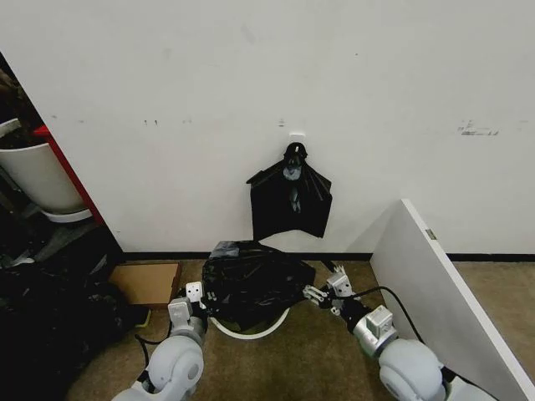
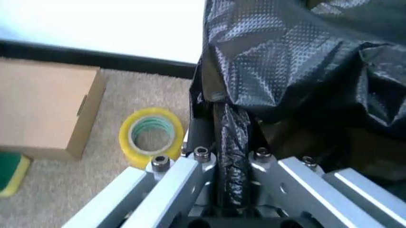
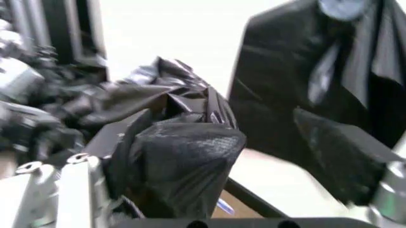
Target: Place the garbage bag over the trash bin.
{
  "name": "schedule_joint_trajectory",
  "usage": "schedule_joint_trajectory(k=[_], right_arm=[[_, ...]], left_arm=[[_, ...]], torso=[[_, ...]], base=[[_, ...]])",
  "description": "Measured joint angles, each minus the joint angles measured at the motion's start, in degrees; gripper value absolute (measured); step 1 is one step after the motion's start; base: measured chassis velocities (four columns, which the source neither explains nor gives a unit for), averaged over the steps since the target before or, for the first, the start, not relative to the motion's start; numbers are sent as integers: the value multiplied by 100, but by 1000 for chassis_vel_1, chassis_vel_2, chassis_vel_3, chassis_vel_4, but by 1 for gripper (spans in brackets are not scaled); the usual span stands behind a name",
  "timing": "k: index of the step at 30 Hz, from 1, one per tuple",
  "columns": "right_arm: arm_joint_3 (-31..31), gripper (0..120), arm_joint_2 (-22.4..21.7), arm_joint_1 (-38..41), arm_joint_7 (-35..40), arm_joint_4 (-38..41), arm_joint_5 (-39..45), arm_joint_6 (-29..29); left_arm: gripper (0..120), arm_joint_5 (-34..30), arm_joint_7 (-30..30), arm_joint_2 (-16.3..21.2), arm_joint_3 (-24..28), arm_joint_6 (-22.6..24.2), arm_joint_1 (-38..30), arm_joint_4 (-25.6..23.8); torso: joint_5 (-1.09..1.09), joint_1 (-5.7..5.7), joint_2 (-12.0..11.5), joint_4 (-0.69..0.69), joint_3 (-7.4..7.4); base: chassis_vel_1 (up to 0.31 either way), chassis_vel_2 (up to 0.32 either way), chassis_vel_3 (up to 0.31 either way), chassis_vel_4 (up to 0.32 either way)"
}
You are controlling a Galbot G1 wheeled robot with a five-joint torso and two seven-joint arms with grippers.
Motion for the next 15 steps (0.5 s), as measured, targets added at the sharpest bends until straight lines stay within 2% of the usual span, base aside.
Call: schedule_joint_trajectory(k=[2, 7, 9, 13, 15], right_arm=[[-36, 97, -104, 116, -191, 58, 299, 6], [64, 100, -190, 153, -873, 16, 992, 279], [206, 100, -163, 95, -1003, -39, 1551, 368], [687, 100, -20, 71, -928, -38, 3252, 226], [743, 100, -10, 78, -909, -36, 3407, 195]], left_arm=[[0, 180, 56, 9, 37, -51, 12, 19], [0, 297, 81, -1, 13, -125, 17, 112], [0, 301, 80, 8, -37, -151, 16, 169], [0, 300, 84, 37, -85, -201, 7, 345], [0, 300, 84, 37, -87, -205, 5, 363]], torso=[[0, 0, 0, 1, 0], [0, 0, 0, 1, 0], [1, 0, 0, 1, 0], [1, 0, 0, 1, 0], [0, 0, 0, 0, 0]], base=[[0, 0, 0, 0], [0, 0, 0, 0], [0, 0, 0, 0], [0, 0, 0, 0], [0, 0, 0, 0]])
